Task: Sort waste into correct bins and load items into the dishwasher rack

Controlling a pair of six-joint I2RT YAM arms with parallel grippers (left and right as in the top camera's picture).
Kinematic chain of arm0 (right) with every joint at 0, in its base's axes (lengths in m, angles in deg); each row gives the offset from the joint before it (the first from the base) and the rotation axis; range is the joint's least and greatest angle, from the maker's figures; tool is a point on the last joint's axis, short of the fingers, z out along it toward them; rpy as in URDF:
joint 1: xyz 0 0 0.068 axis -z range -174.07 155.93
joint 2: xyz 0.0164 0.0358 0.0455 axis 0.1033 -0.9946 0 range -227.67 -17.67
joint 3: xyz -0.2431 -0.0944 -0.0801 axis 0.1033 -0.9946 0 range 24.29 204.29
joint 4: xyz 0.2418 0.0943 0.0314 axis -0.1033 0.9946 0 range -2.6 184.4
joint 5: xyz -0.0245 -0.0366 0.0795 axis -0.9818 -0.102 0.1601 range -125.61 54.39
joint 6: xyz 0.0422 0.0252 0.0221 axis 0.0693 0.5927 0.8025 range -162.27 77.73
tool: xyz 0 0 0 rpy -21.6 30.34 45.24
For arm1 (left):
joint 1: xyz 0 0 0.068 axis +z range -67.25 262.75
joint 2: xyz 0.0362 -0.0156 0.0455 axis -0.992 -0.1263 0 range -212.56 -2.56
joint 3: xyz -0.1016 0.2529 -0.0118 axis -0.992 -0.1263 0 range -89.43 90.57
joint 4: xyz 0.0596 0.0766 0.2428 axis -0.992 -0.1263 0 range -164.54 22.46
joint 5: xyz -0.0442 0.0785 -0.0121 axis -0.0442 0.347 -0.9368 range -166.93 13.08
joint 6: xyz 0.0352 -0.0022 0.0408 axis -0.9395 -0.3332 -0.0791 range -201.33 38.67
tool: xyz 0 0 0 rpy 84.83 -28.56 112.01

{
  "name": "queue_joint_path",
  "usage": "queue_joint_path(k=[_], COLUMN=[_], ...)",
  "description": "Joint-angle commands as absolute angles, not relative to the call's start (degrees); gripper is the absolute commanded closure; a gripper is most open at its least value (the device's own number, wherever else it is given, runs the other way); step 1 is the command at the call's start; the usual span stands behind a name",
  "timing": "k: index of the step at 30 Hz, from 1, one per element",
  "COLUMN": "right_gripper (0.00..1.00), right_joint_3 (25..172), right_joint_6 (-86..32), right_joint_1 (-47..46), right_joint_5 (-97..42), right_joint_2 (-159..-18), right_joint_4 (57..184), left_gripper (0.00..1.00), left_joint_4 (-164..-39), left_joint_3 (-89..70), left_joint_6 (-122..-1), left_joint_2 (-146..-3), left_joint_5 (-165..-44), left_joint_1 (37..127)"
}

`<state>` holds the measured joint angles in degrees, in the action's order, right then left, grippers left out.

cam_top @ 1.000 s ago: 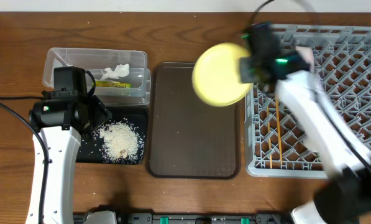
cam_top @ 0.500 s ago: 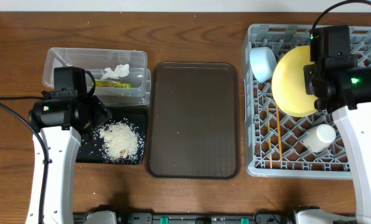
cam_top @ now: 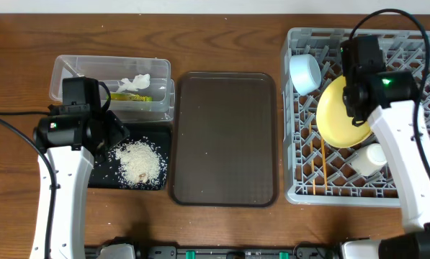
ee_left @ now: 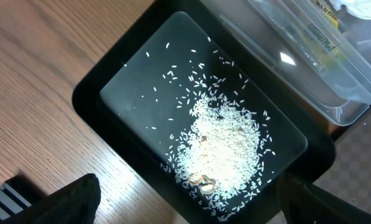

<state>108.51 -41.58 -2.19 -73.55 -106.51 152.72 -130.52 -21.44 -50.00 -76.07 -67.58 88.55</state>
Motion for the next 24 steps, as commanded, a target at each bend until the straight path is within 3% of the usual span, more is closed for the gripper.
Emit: queue_joint_path(k=[1, 2, 4, 5, 6, 11, 17, 20, 24], right_gripper=[0.98, 0.92, 0.62, 0.51, 0.46, 0.45, 0.39, 0.31, 0.29], right_joint_3=[108.43, 108.43, 108.43, 108.43, 108.43, 108.45, 108.45, 108.45, 108.45], right_joint_6=[-36.86, -36.66, -36.66, -36.66, -36.62, -31.53, -28.62, -31.83, -39.88], right_joint_1=[-3.02, -3.33, -3.76, -3.87, -3.87, -2.58, 6.73, 12.93, 20.32], right_joint_5=[-73.92, -72.08, -67.14, -63.93, -60.87, -50.82, -37.88, -29.13, -19.98], right_joint_2=[-106.57, -106.55, -106.55, -106.55, -106.55, -106.24, -104.06, -103.03, -102.79], right_joint_4=[152.52, 152.37, 151.72, 151.28, 150.78, 148.79, 146.93, 147.04, 150.75], left_gripper=[0.07, 0.07, 0.07, 0.07, 0.07, 0.02, 0.00, 0.01, 0.01], left_joint_4=[-130.74, -130.74, -130.74, -130.74, -130.74, -130.76, -130.65, -130.24, -130.48], left_joint_3=[-20.94, -20.96, -20.94, -20.96, -20.96, -20.96, -20.96, -20.96, -20.96], left_joint_6=[-49.71, -49.71, -49.71, -49.71, -49.71, -49.76, -54.59, -56.36, -61.32], left_joint_2=[-76.29, -76.29, -76.29, -76.29, -76.29, -76.29, -76.29, -76.29, -76.29], left_joint_5=[-67.45, -67.45, -67.45, -67.45, -67.45, -67.47, -71.17, -72.26, -73.48], left_joint_1=[88.72, 88.72, 88.72, 88.72, 88.72, 88.72, 88.68, 88.33, 87.11])
